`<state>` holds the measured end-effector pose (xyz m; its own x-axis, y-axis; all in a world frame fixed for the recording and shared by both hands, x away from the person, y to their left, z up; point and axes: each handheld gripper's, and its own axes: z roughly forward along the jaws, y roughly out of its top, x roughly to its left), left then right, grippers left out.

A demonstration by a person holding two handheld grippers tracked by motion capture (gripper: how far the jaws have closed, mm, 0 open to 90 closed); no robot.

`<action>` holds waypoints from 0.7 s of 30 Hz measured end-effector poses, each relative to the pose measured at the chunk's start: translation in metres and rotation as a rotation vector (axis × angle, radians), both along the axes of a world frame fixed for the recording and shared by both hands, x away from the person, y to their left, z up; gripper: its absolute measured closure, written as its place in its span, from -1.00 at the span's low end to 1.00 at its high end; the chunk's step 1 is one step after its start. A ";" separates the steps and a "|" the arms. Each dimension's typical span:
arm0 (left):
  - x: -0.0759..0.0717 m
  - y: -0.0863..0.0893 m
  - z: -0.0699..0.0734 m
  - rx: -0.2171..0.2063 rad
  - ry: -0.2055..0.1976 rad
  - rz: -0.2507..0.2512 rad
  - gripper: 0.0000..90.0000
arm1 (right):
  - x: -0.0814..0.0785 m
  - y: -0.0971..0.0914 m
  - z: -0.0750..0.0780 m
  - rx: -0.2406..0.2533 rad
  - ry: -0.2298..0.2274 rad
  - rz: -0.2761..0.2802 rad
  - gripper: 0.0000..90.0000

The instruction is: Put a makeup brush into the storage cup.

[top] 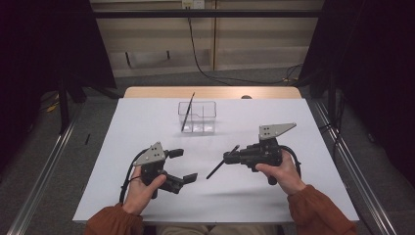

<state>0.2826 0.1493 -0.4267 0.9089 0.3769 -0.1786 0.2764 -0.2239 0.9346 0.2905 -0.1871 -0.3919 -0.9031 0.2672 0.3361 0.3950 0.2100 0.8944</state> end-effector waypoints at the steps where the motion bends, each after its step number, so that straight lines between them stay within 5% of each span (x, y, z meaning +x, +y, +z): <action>1: 0.000 0.000 0.000 0.000 -0.001 0.006 -0.95 | 0.001 0.000 0.002 -0.010 -0.003 0.003 0.86; 7: 0.001 0.001 0.004 0.010 -0.047 0.044 -0.93 | 0.007 0.005 0.013 -0.054 -0.006 0.031 0.86; 21: 0.002 -0.002 0.008 0.011 -0.038 0.014 -0.94 | 0.018 0.016 0.026 -0.162 0.020 0.059 0.86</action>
<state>0.2842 0.1469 -0.4189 0.9095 0.3916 -0.1392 0.2436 -0.2309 0.9420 0.3088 -0.1707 -0.3658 -0.9127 0.2657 0.3106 0.3946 0.3743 0.8392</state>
